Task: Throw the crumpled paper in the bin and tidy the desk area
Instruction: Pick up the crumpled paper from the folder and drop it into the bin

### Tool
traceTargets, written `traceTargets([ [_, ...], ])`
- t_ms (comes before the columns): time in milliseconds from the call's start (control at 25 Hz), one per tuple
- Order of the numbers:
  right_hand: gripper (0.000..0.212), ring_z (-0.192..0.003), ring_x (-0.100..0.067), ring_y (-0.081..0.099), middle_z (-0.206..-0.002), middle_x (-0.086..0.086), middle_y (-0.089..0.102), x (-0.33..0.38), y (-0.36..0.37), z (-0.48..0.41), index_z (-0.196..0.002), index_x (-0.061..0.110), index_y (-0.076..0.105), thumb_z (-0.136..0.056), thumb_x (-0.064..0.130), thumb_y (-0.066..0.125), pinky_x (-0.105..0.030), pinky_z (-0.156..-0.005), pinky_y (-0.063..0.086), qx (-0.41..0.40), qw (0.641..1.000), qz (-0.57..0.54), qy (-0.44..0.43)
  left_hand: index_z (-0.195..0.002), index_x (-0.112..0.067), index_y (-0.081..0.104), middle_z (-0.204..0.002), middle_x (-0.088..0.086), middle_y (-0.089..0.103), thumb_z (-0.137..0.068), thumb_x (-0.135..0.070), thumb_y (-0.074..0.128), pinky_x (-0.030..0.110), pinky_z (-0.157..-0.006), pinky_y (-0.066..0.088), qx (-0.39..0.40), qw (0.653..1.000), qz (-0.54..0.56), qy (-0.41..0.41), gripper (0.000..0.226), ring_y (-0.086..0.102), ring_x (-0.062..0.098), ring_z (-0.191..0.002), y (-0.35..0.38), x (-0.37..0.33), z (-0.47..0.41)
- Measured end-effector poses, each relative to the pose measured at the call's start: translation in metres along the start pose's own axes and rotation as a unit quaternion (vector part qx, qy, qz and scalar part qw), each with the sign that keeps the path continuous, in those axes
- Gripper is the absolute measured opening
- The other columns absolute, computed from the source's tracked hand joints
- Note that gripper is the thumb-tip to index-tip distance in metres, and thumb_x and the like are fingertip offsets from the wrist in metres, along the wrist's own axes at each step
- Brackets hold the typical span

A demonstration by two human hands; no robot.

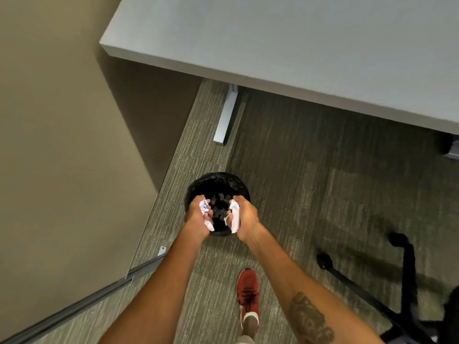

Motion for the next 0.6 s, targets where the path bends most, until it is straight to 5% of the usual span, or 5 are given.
traceTargets([
  [160, 0.022, -0.03, -0.012, 0.047, -0.061, -0.005, 0.051, -0.005, 0.02, -0.016, -0.078, 0.011, 0.052, -0.097, 0.021, 0.055, -0.015, -0.037, 0.04, -0.003, 0.999, -0.021, 0.034, -0.071, -0.016, 0.05, -0.069, -0.002, 0.043, -0.098, -0.028, 0.049, 0.01, -0.032, 0.032, -0.02, 0.999, 0.029, -0.008, 0.029, 0.043, 0.004, -0.028, -0.012, -0.007, -0.024],
  [280, 0.013, -0.05, -0.015, 0.056, -0.067, -0.005, 0.058, -0.009, 0.031, -0.026, -0.09, 0.01, 0.056, -0.097, 0.021, 0.054, -0.018, -0.042, 0.048, 0.008, 0.998, -0.043, 0.049, -0.072, -0.017, 0.048, -0.069, -0.003, 0.052, -0.102, -0.025, 0.041, 0.01, -0.038, 0.038, -0.003, 0.997, 0.078, -0.015, 0.032, 0.05, 0.006, -0.034, -0.009, -0.012, -0.03],
  [360, 0.016, -0.065, -0.021, 0.061, -0.085, -0.009, 0.061, -0.01, 0.034, -0.03, -0.108, 0.009, 0.058, -0.097, 0.021, 0.055, -0.026, -0.05, 0.057, 0.017, 0.999, -0.026, 0.043, -0.094, -0.011, 0.058, -0.104, 0.004, 0.063, -0.104, -0.025, 0.04, 0.018, -0.066, 0.049, -0.007, 0.995, 0.097, -0.003, 0.025, 0.058, 0.014, -0.06, -0.006, -0.013, -0.029],
  [480, 0.035, -0.083, -0.032, 0.065, -0.111, -0.019, 0.063, -0.011, 0.04, -0.042, -0.121, 0.003, 0.058, -0.096, 0.029, 0.06, -0.035, -0.052, 0.06, 0.005, 0.999, -0.018, 0.047, -0.142, -0.004, 0.048, -0.147, 0.015, 0.048, -0.105, -0.027, 0.036, 0.036, -0.101, 0.04, -0.019, 0.995, 0.092, -0.016, 0.045, 0.057, 0.034, -0.117, -0.004, -0.016, -0.028],
  [600, 0.036, -0.081, -0.023, 0.059, -0.107, -0.013, 0.059, -0.012, 0.04, -0.048, -0.117, 0.008, 0.062, -0.096, 0.036, 0.06, -0.04, -0.065, 0.061, -0.008, 0.999, 0.025, 0.036, -0.14, -0.004, 0.05, -0.123, 0.014, 0.061, -0.105, -0.029, 0.036, 0.04, -0.104, 0.038, 0.005, 0.996, 0.083, -0.017, 0.045, 0.058, 0.034, -0.118, -0.004, -0.019, -0.026],
])
Point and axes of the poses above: each hand's wrist, its own z-axis away from the middle knuckle, its own y-axis out of the palm, x = y × z, the point moved 2 cm from there along -z, towards the middle knuckle
